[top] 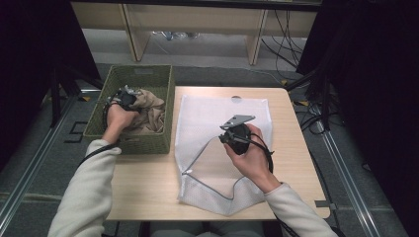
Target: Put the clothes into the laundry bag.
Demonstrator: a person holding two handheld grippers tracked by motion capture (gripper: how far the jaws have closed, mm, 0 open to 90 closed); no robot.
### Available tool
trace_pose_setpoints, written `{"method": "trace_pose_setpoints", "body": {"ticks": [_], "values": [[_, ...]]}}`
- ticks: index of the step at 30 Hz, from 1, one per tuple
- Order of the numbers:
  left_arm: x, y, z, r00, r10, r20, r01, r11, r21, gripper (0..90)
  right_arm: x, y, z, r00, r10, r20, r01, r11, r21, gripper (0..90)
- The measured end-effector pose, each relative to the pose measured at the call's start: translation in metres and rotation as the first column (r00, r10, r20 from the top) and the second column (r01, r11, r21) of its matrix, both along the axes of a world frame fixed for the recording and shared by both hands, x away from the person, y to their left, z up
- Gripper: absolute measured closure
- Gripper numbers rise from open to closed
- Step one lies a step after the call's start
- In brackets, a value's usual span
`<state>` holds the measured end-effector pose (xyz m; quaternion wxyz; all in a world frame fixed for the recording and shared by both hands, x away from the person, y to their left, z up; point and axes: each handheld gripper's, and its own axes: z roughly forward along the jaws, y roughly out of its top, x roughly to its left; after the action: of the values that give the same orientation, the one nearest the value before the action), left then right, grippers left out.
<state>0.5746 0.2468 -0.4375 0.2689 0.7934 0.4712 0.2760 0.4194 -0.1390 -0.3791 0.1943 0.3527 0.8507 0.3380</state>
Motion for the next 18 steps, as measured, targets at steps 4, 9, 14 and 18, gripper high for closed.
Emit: {"method": "trace_pose_setpoints", "body": {"ticks": [4, 9, 14, 18], "values": [[-0.005, 0.004, 0.006, 0.9987, 0.007, 0.051, -0.005, 0.9995, -0.033, 76.0, 0.0, 0.0, -0.001, 0.9999, -0.011, -0.011, 0.011, 0.9999, 0.011, 89.7], [-0.012, 0.011, 0.012, 0.9958, 0.009, 0.091, -0.002, 0.9969, -0.078, 76.0, 0.0, -0.001, 0.0, 0.9999, -0.006, -0.014, 0.006, 0.9999, 0.014, 89.7], [-0.019, 0.018, 0.019, 0.9895, 0.012, 0.144, 0.0, 0.9969, -0.079, 76.2, 0.0, -0.001, 0.0, 0.9999, -0.004, -0.012, 0.004, 0.9998, 0.021, 89.7], [-0.024, 0.02, 0.025, 0.9799, 0.032, 0.197, -0.008, 0.9926, -0.121, 76.3, 0.0, -0.001, 0.0, 0.9999, -0.002, -0.011, 0.003, 0.9997, 0.023, 89.7]]}}
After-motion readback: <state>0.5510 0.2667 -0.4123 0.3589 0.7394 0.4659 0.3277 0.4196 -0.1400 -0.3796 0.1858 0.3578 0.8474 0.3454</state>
